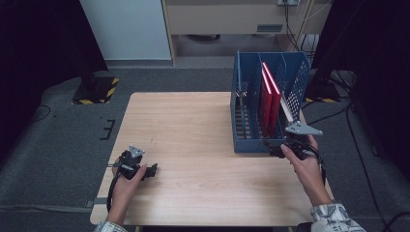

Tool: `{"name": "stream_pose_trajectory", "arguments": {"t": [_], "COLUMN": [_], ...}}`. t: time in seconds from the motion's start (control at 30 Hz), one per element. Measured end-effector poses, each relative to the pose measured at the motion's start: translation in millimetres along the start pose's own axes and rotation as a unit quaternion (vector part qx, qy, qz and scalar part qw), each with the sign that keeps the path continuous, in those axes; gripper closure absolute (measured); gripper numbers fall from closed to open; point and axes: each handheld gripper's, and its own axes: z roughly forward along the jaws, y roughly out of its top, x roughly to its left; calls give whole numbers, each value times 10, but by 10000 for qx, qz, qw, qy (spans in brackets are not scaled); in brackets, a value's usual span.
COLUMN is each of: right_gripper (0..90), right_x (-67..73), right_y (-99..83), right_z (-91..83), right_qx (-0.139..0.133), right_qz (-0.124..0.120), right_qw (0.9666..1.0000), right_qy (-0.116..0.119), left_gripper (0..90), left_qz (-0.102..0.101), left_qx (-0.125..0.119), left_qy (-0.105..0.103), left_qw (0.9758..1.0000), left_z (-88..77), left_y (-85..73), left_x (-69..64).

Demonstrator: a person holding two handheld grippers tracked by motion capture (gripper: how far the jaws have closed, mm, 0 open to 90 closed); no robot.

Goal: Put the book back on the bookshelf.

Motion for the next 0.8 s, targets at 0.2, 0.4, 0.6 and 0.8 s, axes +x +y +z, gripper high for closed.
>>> {"name": "stream_pose_trajectory", "arguments": {"t": [0.2,0.4,0.6,0.8], "right_gripper": [41,44,45,47], "right_x": [86,185,258,371], "right_y": [11,12,21,38], "right_z": [28,82,138,205], "right_qx": [-1,33,52,78], "right_qz": [-89,-133,-171,-232], "right_qw": [9999,9997,9994,9988], "right_qy": [88,208,292,423], "left_gripper": [46,46,47,46], "left_qz": [3,4,11,5], "left_qx": [4,9,16,9], "left_qy": [-4,-3,-10,-8], "left_qw": [10000,10000,10000,10000], "left_z": [2,2,3,1], "left_y": [0,-1,-1,0], "left_x": [0,0,-4,-3]}}
